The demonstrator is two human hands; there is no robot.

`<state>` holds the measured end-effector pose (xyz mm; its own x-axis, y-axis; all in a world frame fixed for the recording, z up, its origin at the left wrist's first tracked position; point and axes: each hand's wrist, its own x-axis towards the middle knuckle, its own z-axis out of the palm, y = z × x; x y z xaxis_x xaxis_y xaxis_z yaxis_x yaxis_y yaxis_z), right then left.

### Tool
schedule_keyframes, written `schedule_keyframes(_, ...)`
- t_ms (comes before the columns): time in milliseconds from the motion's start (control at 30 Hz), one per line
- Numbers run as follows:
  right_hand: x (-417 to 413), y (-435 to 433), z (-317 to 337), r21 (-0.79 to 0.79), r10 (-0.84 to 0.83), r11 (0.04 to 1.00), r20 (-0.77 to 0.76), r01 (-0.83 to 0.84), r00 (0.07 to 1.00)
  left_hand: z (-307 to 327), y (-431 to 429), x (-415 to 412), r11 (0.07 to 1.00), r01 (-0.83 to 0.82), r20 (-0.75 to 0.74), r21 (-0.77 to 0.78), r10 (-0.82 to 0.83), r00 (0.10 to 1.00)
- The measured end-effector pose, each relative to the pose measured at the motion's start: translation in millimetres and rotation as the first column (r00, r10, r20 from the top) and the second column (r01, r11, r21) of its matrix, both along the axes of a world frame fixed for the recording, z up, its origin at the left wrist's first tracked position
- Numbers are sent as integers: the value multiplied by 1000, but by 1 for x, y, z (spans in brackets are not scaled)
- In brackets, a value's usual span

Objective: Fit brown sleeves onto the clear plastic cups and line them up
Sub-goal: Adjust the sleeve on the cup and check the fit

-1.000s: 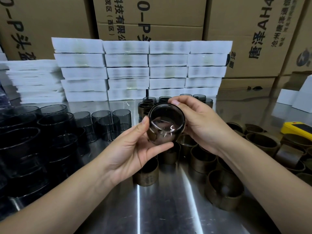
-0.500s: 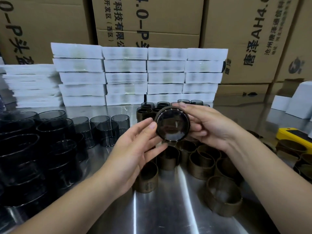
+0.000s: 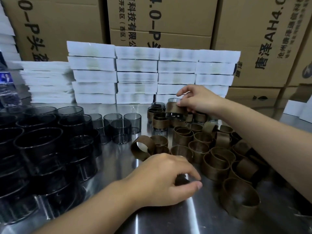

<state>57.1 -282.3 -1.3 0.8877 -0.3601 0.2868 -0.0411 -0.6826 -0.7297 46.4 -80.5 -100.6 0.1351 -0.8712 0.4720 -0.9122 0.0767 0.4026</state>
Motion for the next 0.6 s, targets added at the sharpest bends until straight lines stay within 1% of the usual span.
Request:
schedule_keyframes(133, 19, 27, -8, -53, 103, 993, -84, -108, 991, 2, 1, -2, 1000, -2, -21, 4, 3, 1000)
schedule_keyframes(267, 35, 41, -26, -78, 106, 990, -111, -115, 988, 3, 2, -3, 1000, 5, -24, 4, -5, 1000)
schedule_keyframes(333, 40, 42, -35, -125, 88, 987, -108, -101, 990, 3, 2, -1, 1000, 4, -27, -2, -4, 1000)
schedule_keyframes(433, 44, 41, -43, -296, 42, 952, -113, -74, 993, 5, 3, -1, 1000, 18, -34, -6, -18, 999)
schedule_keyframes(533, 47, 36, -46, -469, -29, 883, -109, -26, 994, 6, 4, -2, 1000, 24, -30, -3, -25, 999)
schedule_keyframes(600, 49, 32, -47, -550, -92, 835, -91, 28, 992, 6, 4, -2, 1000, 26, -31, -9, -27, 999)
